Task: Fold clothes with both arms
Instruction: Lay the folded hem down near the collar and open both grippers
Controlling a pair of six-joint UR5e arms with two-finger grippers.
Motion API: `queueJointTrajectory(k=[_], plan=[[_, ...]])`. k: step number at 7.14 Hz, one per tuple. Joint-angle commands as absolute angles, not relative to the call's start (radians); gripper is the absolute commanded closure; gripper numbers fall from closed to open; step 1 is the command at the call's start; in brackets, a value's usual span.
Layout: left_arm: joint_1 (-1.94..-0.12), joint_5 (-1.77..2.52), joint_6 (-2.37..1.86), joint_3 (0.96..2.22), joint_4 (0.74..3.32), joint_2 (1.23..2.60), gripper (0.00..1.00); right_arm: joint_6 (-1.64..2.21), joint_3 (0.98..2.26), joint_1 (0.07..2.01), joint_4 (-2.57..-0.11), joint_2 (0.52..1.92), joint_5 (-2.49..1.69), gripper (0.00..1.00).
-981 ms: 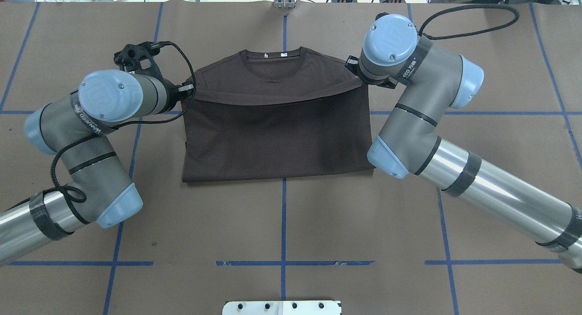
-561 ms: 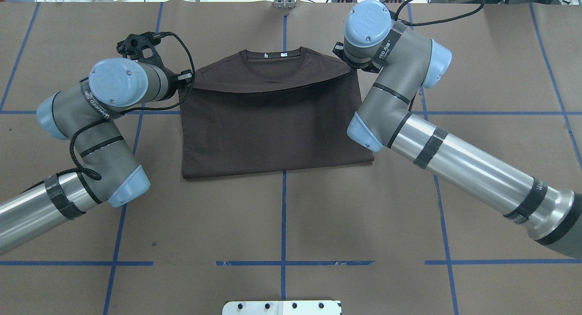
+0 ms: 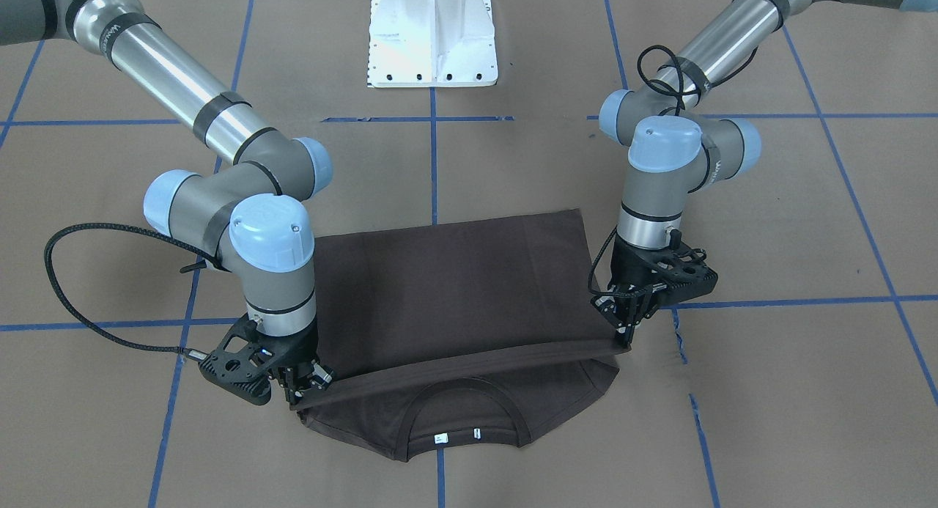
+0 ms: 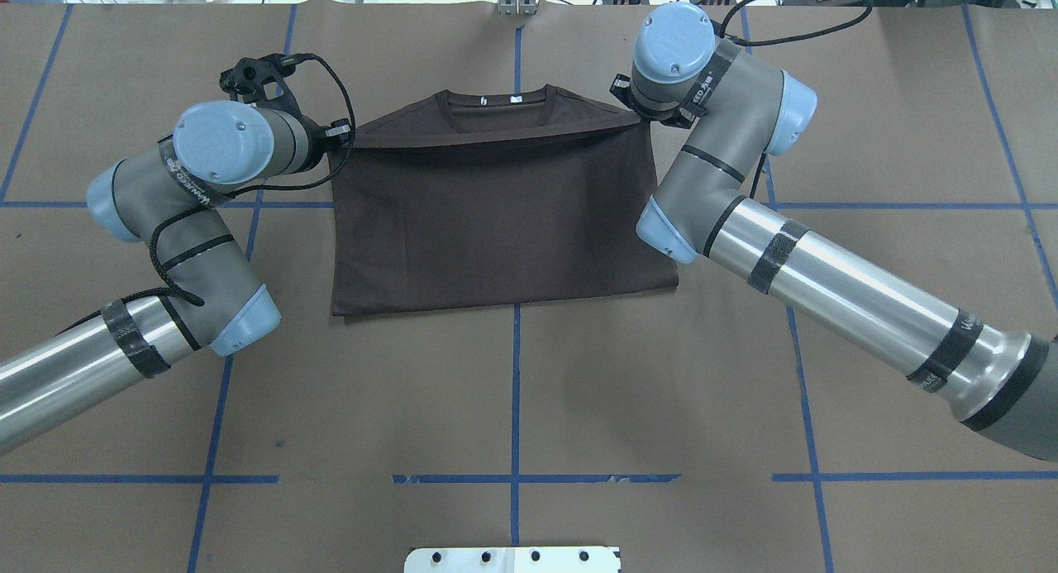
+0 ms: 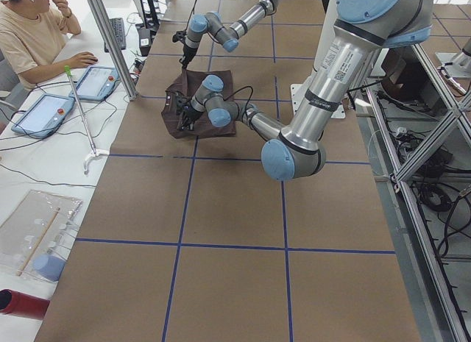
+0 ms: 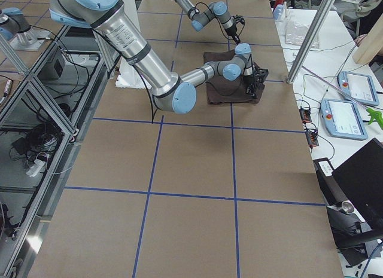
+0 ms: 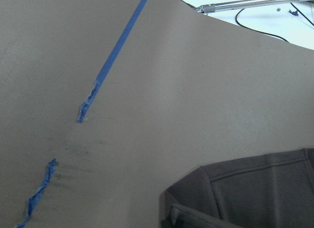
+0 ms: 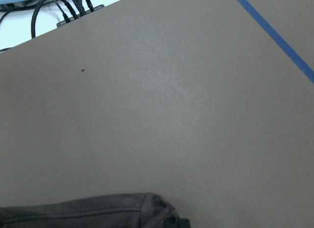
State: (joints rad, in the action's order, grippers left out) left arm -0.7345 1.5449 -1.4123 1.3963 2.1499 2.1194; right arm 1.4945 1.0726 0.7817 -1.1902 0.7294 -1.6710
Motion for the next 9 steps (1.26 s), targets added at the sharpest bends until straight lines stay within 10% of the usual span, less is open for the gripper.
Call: queueJointTrajectory(k=[1,5,9], plan=[[-0.738,1.548,-1.414,1.364,2.183,2.138,0.71,1.494,1.051,0.781,-1.157,0.732,-1.674,0.66],[-0.750,1.584,-1.413,1.405,2.247,2.122,0.53,1.511,1.217,0.790,-1.155,0.767,-1.780,0.36],[-0.746,1.598,-1.417,1.411,2.269,2.105,0.53,1.700,1.653,0.663,-1.154,1.154,-1.792,0.24]])
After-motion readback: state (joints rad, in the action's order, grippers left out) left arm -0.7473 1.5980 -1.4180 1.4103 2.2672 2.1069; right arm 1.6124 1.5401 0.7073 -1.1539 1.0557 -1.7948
